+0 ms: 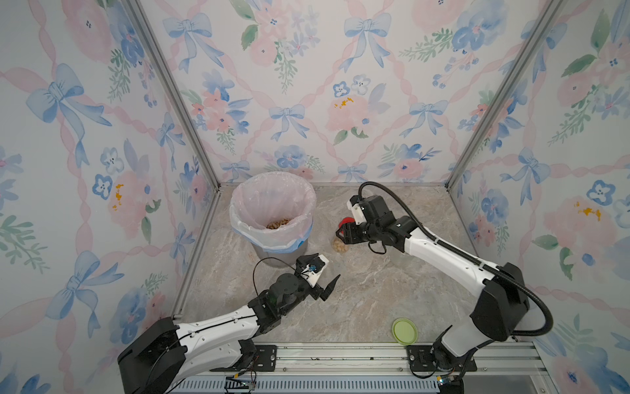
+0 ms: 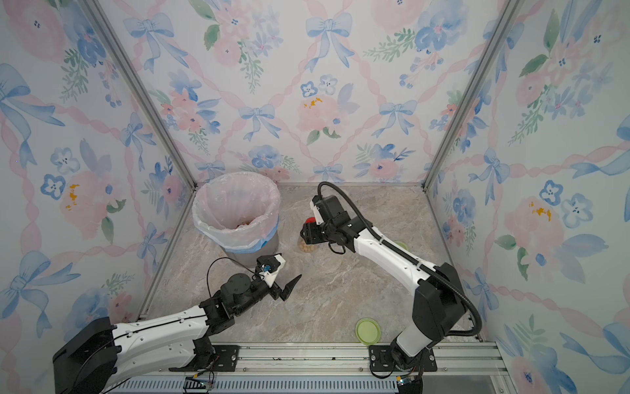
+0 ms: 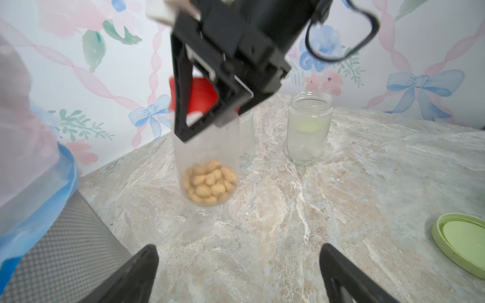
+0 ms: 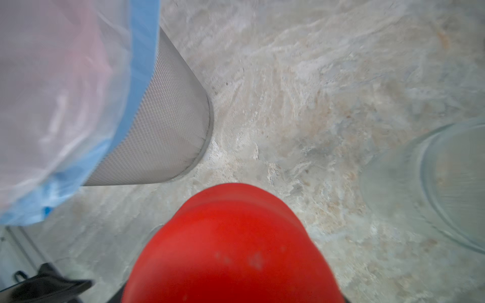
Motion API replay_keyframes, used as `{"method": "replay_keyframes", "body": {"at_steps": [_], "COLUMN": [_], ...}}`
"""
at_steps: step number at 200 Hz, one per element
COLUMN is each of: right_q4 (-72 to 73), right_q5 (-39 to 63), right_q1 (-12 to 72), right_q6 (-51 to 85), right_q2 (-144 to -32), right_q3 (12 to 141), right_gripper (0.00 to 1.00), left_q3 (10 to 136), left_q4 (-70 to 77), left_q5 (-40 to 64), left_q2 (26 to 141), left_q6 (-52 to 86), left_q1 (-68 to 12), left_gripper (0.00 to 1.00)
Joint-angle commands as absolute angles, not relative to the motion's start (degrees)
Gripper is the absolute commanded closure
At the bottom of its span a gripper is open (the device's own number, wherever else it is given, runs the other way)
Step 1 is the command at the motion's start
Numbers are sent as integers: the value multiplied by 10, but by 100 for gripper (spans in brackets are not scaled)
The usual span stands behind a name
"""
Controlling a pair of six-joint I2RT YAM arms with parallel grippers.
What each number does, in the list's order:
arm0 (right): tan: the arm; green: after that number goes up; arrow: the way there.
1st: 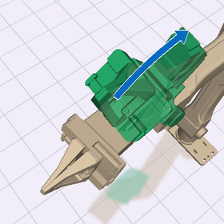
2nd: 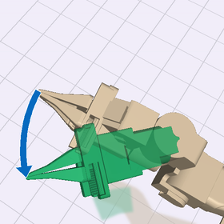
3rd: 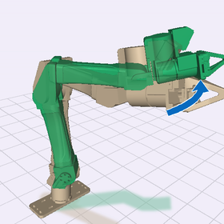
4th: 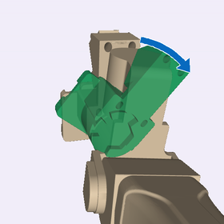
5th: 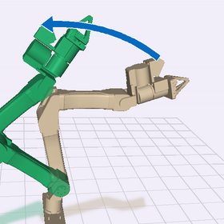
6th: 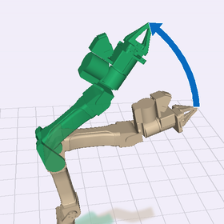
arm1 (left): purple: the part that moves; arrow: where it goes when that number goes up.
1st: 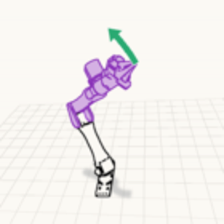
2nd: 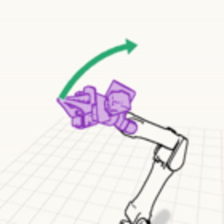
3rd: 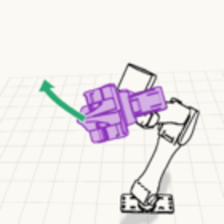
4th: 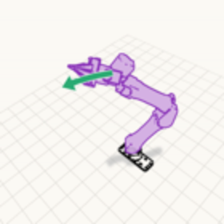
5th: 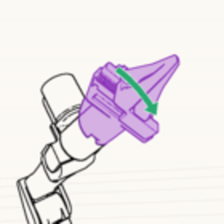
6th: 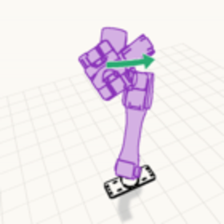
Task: Empty moldy peanuts from jars
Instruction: Pick up the jar from the center of the board.
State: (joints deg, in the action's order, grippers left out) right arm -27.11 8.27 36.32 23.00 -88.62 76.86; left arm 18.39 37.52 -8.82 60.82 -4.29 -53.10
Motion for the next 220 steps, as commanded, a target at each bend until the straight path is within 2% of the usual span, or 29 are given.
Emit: {"method": "replay_keyframes", "body": {"at_steps": [1,73,168,191,198,212,220], "right_q4": [-302,-298,-295,-294,-295,-294,-294], "right_q5": [177,191,207,207,207,205,206], "right_q1": [348,352,359,360,360,360,360], "right_q6": [270,267,270,269,269,270,270], "right_q2": [-846,-780,-753,-752,-750,-747,-745], "right_q3": [750,719,711,709,709,708,708], "right_gripper": [51,51,51,51,51,51,51], "left_q3": [242,337,376,381,382,383,384], "left_q4": [419,447,468,471,470,470,469], "left_q5": [-63,-123,-135,-129,-123,-103,-97], "left_q2": [664,775,820,826,828,831,834], "left_q6": [-90,-101,-130,-131,-133,-135,-134], "left_q1": [-529,-529,-525,-524,-524,-521,-519], "left_gripper": [2,2,2,9,14,32,37]}}
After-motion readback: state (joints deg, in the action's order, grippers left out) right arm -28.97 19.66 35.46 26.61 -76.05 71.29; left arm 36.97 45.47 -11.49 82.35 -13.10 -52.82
